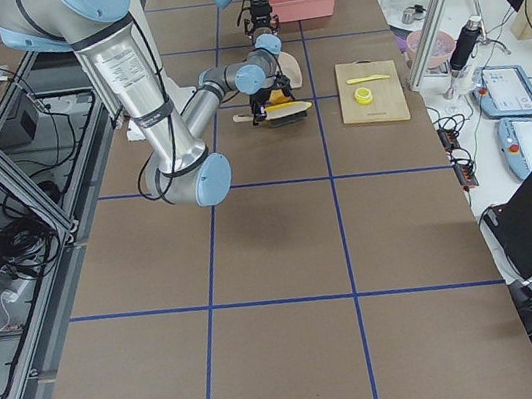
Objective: Sweep and dump trash into bin
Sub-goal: 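Sweep the corn cob and tan pieces into the dustpan with the right-held brush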
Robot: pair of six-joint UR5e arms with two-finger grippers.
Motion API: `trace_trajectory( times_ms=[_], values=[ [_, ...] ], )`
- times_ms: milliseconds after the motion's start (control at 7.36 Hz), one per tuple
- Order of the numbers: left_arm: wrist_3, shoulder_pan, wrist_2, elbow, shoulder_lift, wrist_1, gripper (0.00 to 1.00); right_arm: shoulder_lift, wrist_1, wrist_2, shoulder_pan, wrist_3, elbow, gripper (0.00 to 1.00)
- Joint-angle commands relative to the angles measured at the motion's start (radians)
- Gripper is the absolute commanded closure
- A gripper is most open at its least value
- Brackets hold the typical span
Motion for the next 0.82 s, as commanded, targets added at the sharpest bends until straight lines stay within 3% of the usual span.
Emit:
trace_trajectory(
  times_ms=[0, 136, 679],
  values=[
    [-0.002, -0.003, -0.003, -0.006, 0.003, -0.01, 0.06, 0.058, 0.082, 0.001, -0.004, 0.046, -0.096, 1.0],
    [0.004, -0.001, -0.002, -0.003, 0.014, -0.015, 0.06, 0.093, 0.133, 0.001, -0.004, 0.067, -0.151, 1.0],
    [0.006, -0.003, 0.005, -0.019, 0.017, -0.015, 0.06, 0.158, 0.153, 0.012, -0.017, 0.177, -0.178, 1.0]
  ],
)
